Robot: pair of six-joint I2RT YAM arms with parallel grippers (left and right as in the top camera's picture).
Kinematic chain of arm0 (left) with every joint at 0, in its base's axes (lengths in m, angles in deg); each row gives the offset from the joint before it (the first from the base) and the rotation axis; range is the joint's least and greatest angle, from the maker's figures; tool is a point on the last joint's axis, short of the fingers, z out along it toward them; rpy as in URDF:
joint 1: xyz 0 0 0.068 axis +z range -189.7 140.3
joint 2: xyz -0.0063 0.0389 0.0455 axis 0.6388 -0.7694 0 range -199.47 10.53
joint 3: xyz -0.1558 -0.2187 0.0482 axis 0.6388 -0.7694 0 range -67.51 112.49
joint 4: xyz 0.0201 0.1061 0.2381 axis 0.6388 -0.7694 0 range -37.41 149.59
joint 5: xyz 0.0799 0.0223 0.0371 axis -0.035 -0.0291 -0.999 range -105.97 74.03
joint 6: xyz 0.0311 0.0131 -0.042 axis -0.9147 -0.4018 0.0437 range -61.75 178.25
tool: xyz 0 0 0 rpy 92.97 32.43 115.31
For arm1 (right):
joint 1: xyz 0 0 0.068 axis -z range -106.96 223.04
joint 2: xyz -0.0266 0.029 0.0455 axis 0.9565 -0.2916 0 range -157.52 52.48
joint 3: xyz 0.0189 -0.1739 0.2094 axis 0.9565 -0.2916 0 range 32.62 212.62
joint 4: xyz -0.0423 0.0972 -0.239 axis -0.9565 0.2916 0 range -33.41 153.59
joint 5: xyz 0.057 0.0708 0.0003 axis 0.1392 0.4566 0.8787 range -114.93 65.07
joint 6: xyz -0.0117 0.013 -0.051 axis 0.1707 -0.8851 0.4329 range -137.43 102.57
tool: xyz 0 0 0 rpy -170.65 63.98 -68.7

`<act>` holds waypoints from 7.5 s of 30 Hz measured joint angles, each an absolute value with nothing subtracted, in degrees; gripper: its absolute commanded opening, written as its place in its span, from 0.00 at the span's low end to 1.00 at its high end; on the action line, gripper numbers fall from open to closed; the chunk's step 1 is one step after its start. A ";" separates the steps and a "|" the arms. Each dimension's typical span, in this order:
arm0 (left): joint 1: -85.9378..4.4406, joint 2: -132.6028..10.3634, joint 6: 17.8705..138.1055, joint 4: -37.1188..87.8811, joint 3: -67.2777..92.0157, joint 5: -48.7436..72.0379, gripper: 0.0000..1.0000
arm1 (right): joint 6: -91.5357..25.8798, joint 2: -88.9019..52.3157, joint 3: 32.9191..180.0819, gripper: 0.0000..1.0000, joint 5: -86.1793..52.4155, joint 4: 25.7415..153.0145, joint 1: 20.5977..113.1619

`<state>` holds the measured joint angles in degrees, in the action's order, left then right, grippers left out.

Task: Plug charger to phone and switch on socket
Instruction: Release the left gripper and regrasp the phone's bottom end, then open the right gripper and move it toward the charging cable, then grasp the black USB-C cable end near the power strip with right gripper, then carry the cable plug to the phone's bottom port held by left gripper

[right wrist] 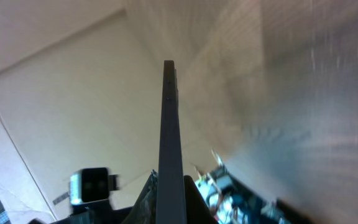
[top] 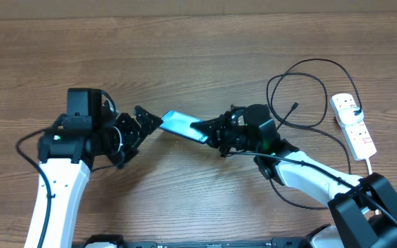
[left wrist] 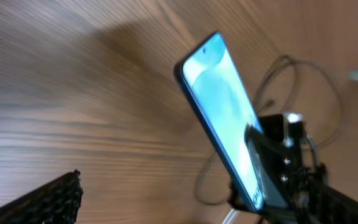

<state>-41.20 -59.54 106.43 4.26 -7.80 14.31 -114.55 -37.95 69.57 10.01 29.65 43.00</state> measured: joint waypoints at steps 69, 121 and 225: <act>-46.49 -59.51 150.04 49.76 -30.40 24.41 0.15 | -129.52 -37.78 69.79 0.04 6.58 25.33 35.77; -37.66 -78.07 128.99 77.96 -30.38 50.84 0.04 | -66.58 -30.68 89.35 1.00 -25.85 94.04 49.47; -38.70 -89.68 137.69 102.07 -26.60 68.04 0.04 | -20.52 -32.71 105.51 0.04 6.78 122.76 39.13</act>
